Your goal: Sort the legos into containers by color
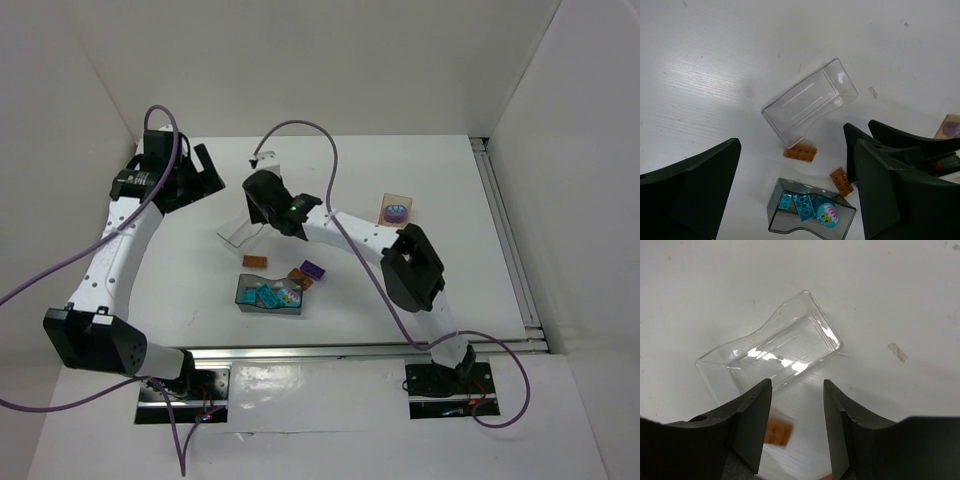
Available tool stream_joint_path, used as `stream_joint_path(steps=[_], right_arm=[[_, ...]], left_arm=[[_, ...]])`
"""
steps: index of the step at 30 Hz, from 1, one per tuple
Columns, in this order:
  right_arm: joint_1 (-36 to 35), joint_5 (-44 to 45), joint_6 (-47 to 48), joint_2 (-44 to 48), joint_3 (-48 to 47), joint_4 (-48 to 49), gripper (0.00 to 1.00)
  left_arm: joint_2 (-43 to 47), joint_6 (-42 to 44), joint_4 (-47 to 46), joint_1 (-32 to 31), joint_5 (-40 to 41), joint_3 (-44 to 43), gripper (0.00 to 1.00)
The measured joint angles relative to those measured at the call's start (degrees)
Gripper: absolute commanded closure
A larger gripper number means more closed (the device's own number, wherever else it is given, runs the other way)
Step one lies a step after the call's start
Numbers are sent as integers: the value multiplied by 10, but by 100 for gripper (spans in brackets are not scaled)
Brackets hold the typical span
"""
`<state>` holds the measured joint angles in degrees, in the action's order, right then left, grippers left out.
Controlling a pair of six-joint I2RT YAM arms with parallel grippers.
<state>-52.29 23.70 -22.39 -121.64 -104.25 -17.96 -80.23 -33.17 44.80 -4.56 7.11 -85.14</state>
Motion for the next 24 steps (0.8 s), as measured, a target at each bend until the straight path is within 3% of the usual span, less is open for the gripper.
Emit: stream_joint_path(steps=[5, 8, 14, 24], right_arm=[[-2, -15, 15, -72, -105, -8, 46], [-5, -18, 15, -85, -107, -9, 38], [-6, -20, 3, -19, 46, 1, 13], [-5, -5, -40, 147, 221, 12, 9]], left_arm=[[9, 0, 2, 6, 7, -3, 0], [15, 0, 2, 10, 8, -5, 0], [17, 1, 1, 10, 10, 2, 3], [19, -31, -19, -40, -24, 146, 12]])
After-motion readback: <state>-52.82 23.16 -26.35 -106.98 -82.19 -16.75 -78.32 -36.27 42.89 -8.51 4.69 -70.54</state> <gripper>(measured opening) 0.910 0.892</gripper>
